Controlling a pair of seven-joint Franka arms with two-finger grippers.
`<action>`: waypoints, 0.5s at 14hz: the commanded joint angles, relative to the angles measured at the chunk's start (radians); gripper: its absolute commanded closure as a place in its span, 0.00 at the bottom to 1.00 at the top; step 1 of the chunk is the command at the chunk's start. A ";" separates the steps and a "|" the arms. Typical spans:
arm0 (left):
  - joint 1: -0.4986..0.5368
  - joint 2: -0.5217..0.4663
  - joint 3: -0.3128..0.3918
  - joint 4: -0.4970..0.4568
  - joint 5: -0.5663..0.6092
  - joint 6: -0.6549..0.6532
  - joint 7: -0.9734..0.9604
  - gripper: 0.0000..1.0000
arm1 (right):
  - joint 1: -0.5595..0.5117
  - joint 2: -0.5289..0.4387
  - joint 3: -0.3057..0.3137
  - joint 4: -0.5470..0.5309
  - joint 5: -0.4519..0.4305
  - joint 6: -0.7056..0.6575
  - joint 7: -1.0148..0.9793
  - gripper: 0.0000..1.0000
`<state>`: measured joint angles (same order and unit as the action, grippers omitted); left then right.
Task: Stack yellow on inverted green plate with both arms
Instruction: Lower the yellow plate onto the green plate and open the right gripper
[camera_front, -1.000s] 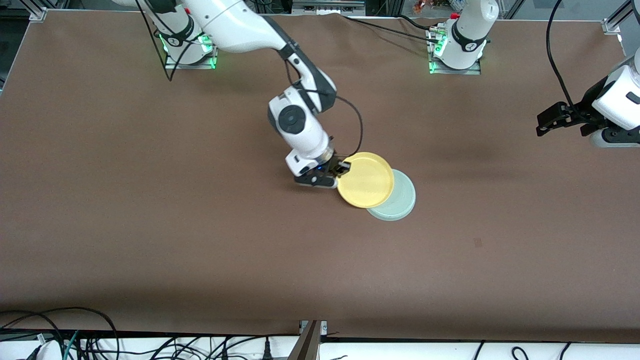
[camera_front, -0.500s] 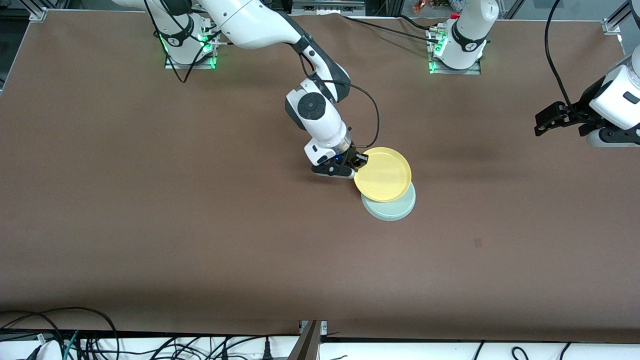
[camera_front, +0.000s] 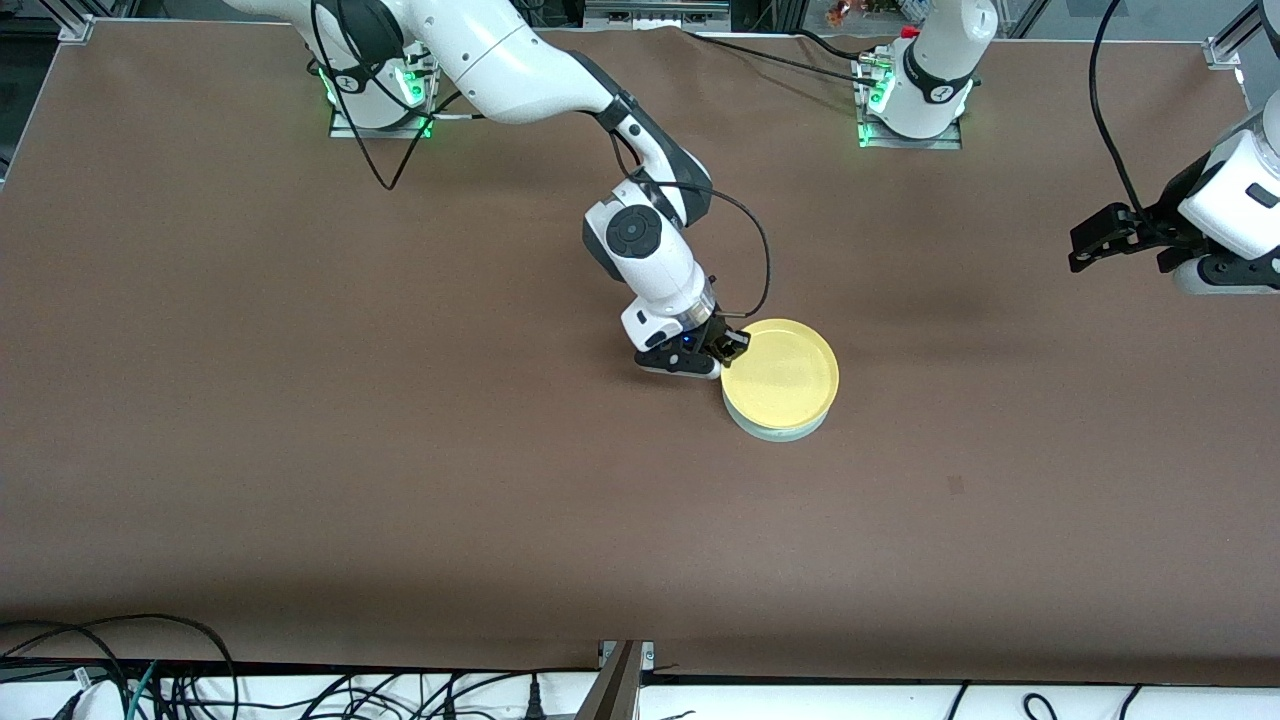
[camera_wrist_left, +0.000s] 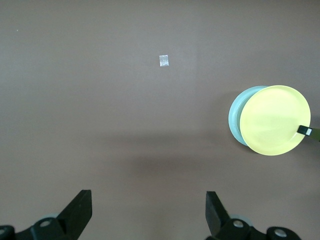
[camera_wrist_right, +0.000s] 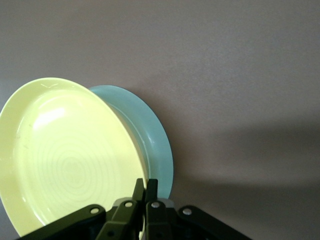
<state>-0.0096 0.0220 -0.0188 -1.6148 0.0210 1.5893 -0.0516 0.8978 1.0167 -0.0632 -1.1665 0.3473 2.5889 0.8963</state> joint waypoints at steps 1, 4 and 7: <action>0.002 0.009 -0.004 0.029 -0.003 -0.023 0.009 0.00 | 0.012 0.048 -0.015 0.070 -0.016 -0.003 0.045 1.00; 0.002 0.010 -0.004 0.029 -0.001 -0.023 0.009 0.00 | 0.018 0.059 -0.018 0.070 -0.017 -0.001 0.047 1.00; 0.002 0.009 -0.004 0.029 -0.003 -0.023 0.007 0.00 | 0.020 0.063 -0.029 0.070 -0.017 0.000 0.046 0.75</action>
<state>-0.0096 0.0220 -0.0191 -1.6147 0.0210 1.5893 -0.0516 0.9050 1.0575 -0.0717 -1.1364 0.3472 2.5890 0.9106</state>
